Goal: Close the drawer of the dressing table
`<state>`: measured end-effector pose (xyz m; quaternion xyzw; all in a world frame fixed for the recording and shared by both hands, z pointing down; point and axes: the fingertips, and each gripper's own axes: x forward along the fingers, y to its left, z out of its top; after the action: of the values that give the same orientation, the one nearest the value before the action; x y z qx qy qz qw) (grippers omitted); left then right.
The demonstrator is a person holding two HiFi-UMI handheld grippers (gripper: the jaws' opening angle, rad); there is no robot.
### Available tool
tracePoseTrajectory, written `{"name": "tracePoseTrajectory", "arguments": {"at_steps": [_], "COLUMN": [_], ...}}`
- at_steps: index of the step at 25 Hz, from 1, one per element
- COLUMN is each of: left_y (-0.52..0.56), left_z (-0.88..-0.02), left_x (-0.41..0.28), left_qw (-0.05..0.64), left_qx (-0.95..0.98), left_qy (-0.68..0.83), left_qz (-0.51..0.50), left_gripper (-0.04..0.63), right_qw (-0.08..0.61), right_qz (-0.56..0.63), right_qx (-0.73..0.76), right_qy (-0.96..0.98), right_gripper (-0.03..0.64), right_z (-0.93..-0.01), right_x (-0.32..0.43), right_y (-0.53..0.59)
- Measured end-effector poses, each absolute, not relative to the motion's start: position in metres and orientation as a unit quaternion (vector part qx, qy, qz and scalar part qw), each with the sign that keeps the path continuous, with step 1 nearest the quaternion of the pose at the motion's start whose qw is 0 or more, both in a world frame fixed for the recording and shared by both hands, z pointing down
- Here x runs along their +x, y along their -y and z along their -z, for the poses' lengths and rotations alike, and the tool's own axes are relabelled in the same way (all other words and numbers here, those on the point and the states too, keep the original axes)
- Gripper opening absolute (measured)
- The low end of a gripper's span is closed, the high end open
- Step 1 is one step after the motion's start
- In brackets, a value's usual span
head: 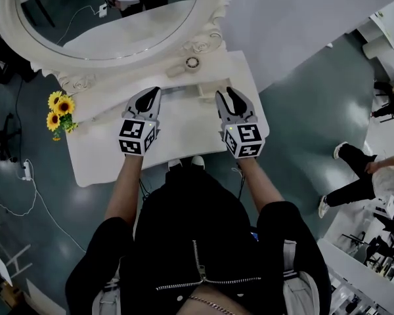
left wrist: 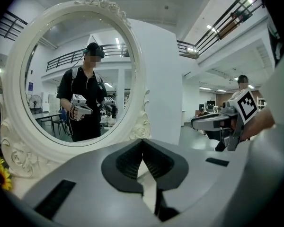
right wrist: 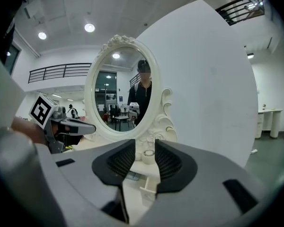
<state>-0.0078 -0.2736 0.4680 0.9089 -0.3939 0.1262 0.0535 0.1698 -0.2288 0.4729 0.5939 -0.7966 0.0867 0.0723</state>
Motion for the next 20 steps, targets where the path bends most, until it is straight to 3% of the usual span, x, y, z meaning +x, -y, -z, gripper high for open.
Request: {"name": "tracePoseTrajectory", "arguments": {"at_steps": [20], "left_y": [0.284], "left_z": [-0.492], "left_x": [-0.033], "left_qw": [0.077], "left_qx": [0.892], "left_qy": [0.421], "left_qz": [-0.146], "left_gripper": [0.021], "right_qw": [0.178], "right_qz": [-0.245], "right_qx": [0.592], "right_qy": [0.747], "right_gripper": [0.124], "right_z": [-0.640], "right_x": [0.201], "right_y": [0.228]}}
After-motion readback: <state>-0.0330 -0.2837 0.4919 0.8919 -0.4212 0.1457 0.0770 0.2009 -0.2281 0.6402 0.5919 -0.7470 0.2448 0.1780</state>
